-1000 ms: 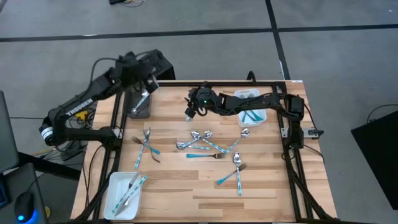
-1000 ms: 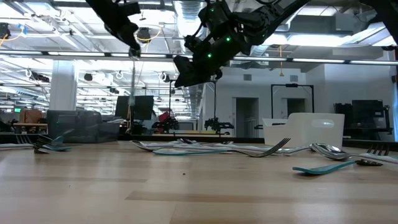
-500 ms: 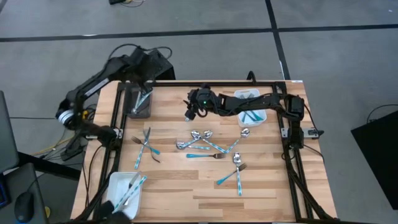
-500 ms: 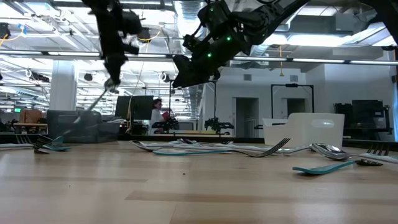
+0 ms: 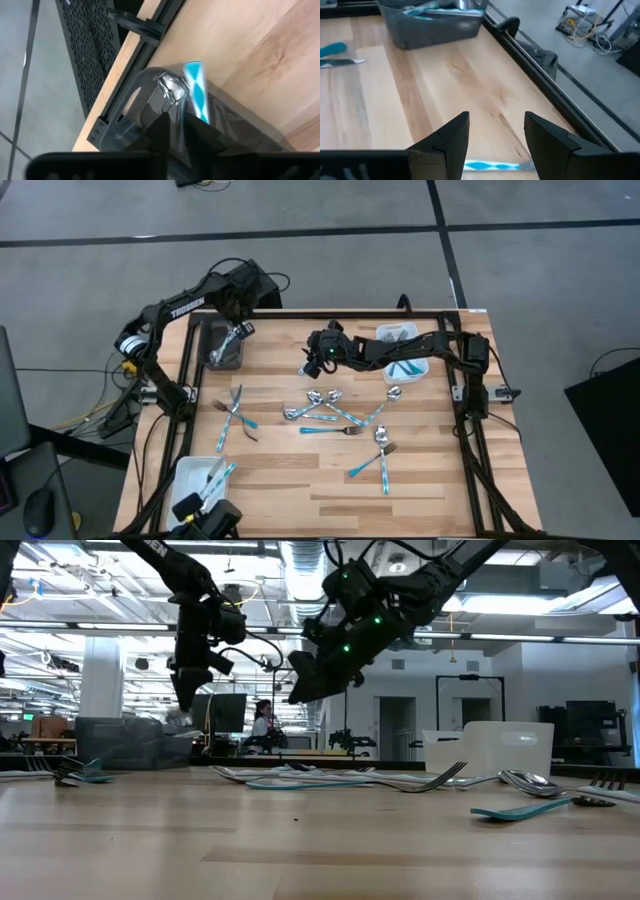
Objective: Sort silverware by color (type)
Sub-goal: Put the light blue spoon into the black bin
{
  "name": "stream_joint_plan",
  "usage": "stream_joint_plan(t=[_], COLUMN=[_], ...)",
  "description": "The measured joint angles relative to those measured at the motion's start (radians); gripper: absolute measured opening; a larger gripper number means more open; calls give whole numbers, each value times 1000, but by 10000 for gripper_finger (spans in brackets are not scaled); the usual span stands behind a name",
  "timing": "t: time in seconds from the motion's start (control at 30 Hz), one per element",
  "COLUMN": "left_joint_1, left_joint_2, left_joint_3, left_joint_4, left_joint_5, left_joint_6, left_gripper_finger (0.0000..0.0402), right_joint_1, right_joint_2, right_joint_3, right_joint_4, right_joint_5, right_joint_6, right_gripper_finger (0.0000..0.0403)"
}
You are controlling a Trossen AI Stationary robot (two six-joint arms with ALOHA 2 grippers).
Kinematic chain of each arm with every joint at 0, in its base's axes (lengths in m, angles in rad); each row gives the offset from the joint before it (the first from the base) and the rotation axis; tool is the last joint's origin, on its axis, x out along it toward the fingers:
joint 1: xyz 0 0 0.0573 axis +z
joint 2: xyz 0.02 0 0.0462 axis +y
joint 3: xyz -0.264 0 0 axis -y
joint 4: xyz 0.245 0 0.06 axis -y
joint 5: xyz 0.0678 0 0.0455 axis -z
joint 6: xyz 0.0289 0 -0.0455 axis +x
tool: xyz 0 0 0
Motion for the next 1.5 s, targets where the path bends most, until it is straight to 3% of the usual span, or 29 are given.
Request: stream_joint_plan(t=[0.3,0.47,0.67,0.9,1.13,1.5], left_joint_1=[-2,-4,-46,-116,-138,-132], left_joint_2=[0,0,15,74,93,93], left_joint_3=[0,0,-7,-44,-68,-71], left_joint_4=[3,77,208,196,217,201], left_joint_5=[9,112,97,-109,-209,-210], left_joint_6=[-56,-104,-121,-146,-182,-213], left_gripper_finger=[172,206,211,211,208,162], right_joint_1=[-12,-10,-10,-9,-9,-6], right_joint_2=[0,0,0,0,0,0], right_joint_3=[-48,-48,-48,-48,-48,-48], right_joint_4=[45,44,36,11,17,17], right_joint_5=[0,0,1,1,1,-13], right_joint_6=[28,28,28,28,30,53], right_gripper_finger=[211,211,211,211,211,211])
